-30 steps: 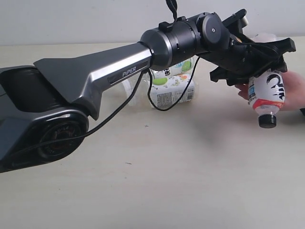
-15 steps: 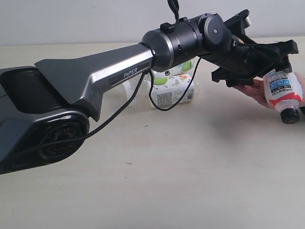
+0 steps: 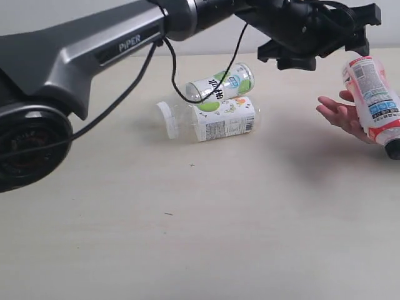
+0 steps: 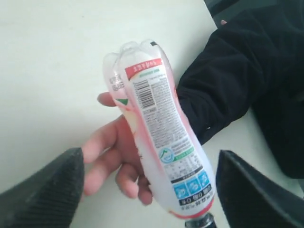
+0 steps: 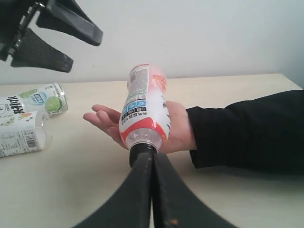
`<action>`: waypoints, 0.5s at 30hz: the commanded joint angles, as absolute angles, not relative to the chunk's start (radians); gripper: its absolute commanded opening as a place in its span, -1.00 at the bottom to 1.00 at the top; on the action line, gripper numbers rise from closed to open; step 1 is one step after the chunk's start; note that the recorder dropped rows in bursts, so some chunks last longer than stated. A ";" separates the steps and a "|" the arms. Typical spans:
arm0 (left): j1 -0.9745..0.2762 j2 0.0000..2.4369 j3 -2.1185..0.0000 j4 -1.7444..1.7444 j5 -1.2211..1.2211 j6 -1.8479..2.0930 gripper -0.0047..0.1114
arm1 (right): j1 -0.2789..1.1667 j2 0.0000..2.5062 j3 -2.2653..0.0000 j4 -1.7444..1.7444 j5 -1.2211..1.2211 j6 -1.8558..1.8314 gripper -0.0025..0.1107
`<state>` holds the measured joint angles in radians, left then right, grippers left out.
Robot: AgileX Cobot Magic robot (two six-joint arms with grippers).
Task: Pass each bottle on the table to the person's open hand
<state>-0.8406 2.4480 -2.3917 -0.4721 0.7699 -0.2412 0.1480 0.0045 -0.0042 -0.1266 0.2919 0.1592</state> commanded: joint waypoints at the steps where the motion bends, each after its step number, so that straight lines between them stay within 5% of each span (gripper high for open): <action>1: -0.833 2.375 -2.399 -0.390 0.887 -0.168 -0.05 | 0.143 0.000 0.000 -0.133 0.285 0.151 -0.96; 5: -0.833 2.337 -2.399 -0.367 0.991 -0.110 -0.88 | 0.143 0.000 0.000 -0.133 0.285 0.151 -0.96; 15: -0.847 2.277 -2.385 -0.237 1.162 -0.051 -0.90 | 0.143 0.000 0.000 -0.133 0.285 0.151 -0.96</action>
